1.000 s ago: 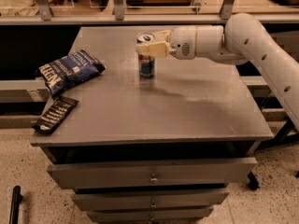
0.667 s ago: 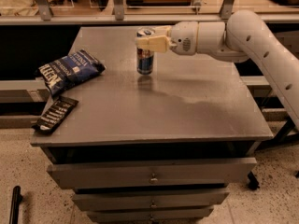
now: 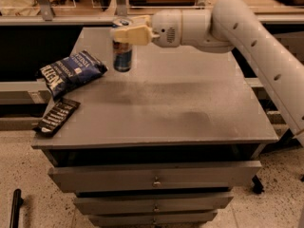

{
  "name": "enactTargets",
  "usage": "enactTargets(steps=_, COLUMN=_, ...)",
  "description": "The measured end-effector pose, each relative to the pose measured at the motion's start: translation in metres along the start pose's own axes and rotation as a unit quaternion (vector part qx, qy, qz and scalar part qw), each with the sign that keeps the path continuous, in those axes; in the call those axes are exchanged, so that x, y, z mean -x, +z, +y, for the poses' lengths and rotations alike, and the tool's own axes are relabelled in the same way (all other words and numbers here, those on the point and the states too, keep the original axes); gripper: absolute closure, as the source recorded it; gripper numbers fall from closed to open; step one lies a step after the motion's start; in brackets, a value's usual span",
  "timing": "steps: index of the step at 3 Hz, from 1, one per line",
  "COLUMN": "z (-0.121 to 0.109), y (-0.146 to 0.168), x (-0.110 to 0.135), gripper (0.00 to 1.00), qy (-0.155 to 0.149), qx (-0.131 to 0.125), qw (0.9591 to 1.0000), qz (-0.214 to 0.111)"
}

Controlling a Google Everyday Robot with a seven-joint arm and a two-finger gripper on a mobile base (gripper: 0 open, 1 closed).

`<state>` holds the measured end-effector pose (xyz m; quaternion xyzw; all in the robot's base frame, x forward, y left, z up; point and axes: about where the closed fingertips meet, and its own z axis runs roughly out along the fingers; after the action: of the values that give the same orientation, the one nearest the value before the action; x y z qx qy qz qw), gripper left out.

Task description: Move redbull can near rxbar chocolate

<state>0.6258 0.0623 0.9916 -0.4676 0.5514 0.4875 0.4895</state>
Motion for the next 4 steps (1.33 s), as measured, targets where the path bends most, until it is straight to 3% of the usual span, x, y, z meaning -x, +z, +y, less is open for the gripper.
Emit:
enactTargets(steps=1, z=0.036, y=0.038, x=0.001, gripper=1.0, qy=0.0, qx=0.072, qw=0.9974, qz=-0.001)
enactTargets(steps=3, z=0.045, y=0.046, x=-0.003, gripper=1.0, qy=-0.001, qx=0.087, qw=0.9962, qz=0.007)
enactTargets(steps=4, z=0.054, y=0.061, x=-0.006, gripper=1.0, qy=-0.03, qx=0.099, qw=0.9941, qz=0.031)
